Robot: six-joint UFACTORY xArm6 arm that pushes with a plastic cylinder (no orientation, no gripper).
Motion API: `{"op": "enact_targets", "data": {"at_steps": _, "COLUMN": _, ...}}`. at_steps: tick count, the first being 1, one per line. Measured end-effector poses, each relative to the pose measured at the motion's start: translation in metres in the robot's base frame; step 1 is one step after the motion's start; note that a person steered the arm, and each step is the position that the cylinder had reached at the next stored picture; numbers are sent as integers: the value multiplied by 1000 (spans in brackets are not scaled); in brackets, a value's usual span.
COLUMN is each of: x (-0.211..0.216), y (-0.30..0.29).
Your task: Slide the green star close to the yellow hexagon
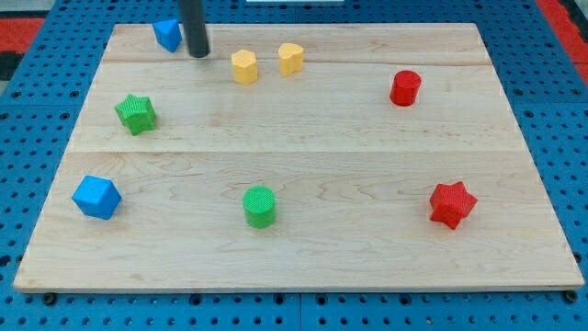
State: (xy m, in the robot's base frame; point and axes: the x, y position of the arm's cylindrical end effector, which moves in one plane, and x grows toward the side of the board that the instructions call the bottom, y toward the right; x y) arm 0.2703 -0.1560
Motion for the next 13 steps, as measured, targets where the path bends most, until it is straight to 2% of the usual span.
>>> {"op": "enact_targets", "data": {"at_steps": 1, "x": 29, "y": 10}}
{"op": "enact_targets", "data": {"at_steps": 2, "x": 29, "y": 33}}
{"op": "enact_targets", "data": {"at_steps": 3, "x": 42, "y": 19}}
{"op": "enact_targets", "data": {"at_steps": 4, "x": 111, "y": 0}}
{"op": "enact_targets", "data": {"at_steps": 5, "x": 160, "y": 6}}
{"op": "enact_targets", "data": {"at_steps": 6, "x": 182, "y": -6}}
{"op": "enact_targets", "data": {"at_steps": 7, "x": 201, "y": -77}}
{"op": "enact_targets", "data": {"at_steps": 8, "x": 196, "y": -142}}
{"op": "enact_targets", "data": {"at_steps": 12, "x": 192, "y": -147}}
{"op": "enact_targets", "data": {"at_steps": 13, "x": 190, "y": -128}}
